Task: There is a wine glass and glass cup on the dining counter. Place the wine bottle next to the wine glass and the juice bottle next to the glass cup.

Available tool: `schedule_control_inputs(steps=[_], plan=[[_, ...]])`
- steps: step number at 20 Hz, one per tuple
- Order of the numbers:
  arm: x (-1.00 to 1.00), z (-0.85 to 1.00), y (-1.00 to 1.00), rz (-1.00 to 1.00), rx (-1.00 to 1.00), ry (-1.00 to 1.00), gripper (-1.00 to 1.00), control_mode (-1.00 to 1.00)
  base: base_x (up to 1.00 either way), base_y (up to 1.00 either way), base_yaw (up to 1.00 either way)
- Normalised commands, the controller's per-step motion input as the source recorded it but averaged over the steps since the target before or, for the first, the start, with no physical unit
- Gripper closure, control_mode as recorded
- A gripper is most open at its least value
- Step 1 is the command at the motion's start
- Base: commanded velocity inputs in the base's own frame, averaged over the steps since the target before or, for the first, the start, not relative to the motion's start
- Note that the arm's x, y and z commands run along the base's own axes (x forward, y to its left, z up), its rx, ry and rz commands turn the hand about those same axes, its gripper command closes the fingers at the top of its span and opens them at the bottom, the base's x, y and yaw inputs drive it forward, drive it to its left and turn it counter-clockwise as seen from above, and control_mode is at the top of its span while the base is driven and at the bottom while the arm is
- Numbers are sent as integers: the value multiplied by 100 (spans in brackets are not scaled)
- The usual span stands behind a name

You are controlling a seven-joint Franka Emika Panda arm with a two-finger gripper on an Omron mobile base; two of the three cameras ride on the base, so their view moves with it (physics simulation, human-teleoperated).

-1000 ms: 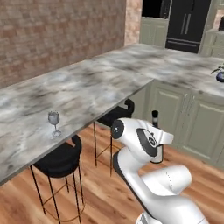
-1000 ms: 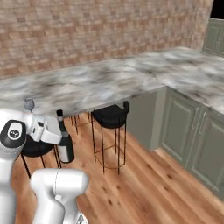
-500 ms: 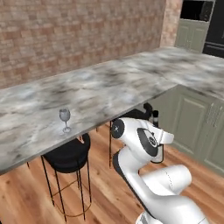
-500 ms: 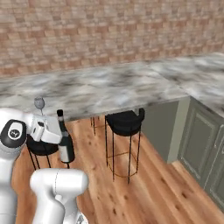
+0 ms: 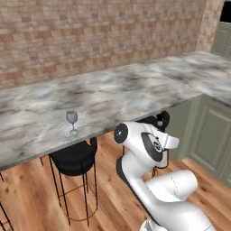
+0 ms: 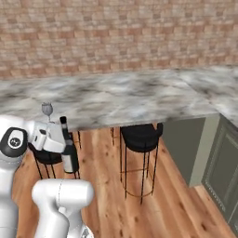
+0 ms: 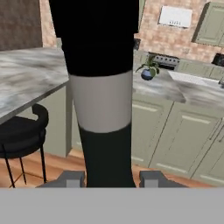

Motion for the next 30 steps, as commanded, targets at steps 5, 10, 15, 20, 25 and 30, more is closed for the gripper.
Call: schedule_control_inputs(steps=[5,10,15,20,25,30], plan=[[0,0,0,0,0,0,100,100,59,-24,20],[0,0,0,0,0,0,100,100,62,-24,20],[0,0,0,0,0,0,100,100,53,-11,22],[0,0,0,0,0,0,100,100,41,-1,21],[0,0,0,0,0,0,100,100,48,-10,21],[0,0,0,0,0,0,100,100,44,-27,28]])
